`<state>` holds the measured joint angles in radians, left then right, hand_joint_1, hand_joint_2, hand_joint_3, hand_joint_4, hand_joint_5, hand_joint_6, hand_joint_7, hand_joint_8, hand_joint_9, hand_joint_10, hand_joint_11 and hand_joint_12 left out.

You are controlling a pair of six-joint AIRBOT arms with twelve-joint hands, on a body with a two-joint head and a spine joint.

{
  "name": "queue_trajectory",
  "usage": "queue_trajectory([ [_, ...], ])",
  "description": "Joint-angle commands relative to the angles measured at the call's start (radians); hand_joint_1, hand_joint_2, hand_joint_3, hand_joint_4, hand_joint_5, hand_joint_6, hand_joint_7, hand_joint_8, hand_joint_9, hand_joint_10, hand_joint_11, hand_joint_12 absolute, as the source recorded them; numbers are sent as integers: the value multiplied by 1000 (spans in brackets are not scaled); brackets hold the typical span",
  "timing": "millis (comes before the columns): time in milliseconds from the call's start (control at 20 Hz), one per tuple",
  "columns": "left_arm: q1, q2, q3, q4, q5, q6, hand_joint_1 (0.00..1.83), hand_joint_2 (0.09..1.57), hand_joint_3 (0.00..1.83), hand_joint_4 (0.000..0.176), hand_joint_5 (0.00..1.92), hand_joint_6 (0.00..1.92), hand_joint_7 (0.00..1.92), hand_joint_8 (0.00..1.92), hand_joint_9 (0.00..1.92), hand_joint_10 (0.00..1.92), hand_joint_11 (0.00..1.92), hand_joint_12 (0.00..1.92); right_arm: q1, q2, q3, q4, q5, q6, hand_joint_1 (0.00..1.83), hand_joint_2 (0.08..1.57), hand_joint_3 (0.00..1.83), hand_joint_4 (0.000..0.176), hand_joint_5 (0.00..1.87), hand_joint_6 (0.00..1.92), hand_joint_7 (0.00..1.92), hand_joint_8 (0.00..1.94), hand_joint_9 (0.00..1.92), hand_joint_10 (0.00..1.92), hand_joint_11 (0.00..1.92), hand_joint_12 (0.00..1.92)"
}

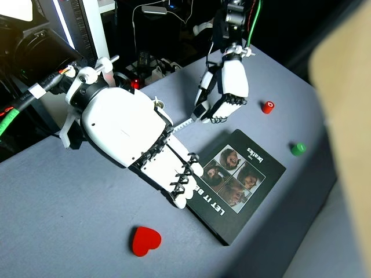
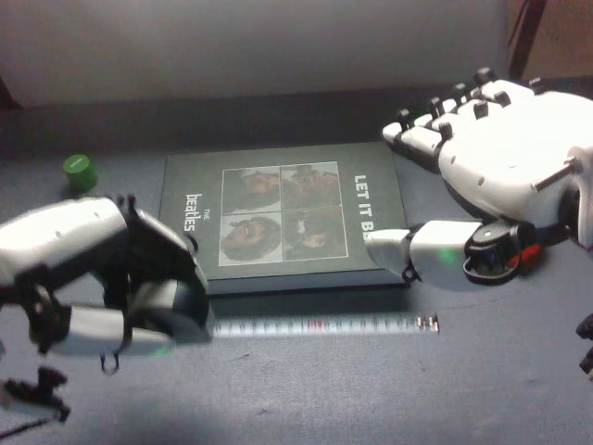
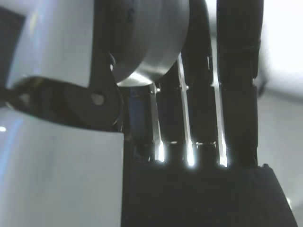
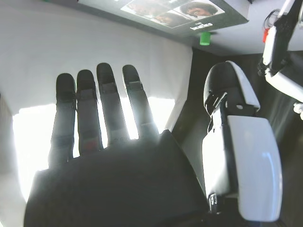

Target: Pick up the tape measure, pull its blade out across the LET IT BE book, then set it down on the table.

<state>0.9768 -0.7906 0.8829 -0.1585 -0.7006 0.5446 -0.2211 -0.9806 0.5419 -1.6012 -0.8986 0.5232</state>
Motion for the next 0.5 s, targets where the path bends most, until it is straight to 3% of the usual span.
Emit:
queue_trajectory([
  [0, -29, 10, 2, 3, -75, -16, 1396, 1045, 0, 0, 1077, 573, 1110, 719, 1147, 969, 1256, 590, 19, 2, -3, -101, -25, 14, 0, 1153, 0, 39, 116, 1, 185, 2, 141, 2, 0, 452],
  [150, -116, 35, 22, 13, -12, -21, 1396, 1046, 0, 0, 1070, 575, 1116, 710, 1143, 978, 1265, 596, 44, 1, -3, -104, -27, 14, 0, 1153, 0, 38, 119, 2, 185, 2, 147, 5, 0, 454],
  [250, -185, 41, 52, 39, 39, -33, 1408, 1000, 1, 0, 1211, 312, 1248, 500, 1268, 823, 1277, 597, 74, -4, -3, -105, -27, 2, 0, 1152, 0, 27, 150, 6, 217, 6, 181, 8, 0, 537],
  [300, -216, 40, 68, 49, 60, -35, 1409, 996, 1, 0, 1225, 288, 1259, 480, 1277, 809, 1279, 596, 89, -7, -3, -105, -26, -3, 54, 1135, 0, 13, 188, 9, 261, 9, 223, 11, 0, 612],
  [350, -254, 38, 89, 61, 92, -46, 1409, 996, 1, 0, 1226, 286, 1260, 477, 1276, 808, 1280, 596, 102, -12, -2, -106, -28, -3, 223, 1091, 0, 0, 231, 8, 314, 10, 272, 11, 0, 721],
  [450, -313, 34, 120, 88, 140, -66, 1397, 1042, 3, 0, 1068, 570, 1135, 679, 1151, 966, 1270, 598, 122, -33, 4, -106, -41, -16, 472, 1024, 0, 0, 284, 7, 361, 5, 321, 8, 0, 822],
])
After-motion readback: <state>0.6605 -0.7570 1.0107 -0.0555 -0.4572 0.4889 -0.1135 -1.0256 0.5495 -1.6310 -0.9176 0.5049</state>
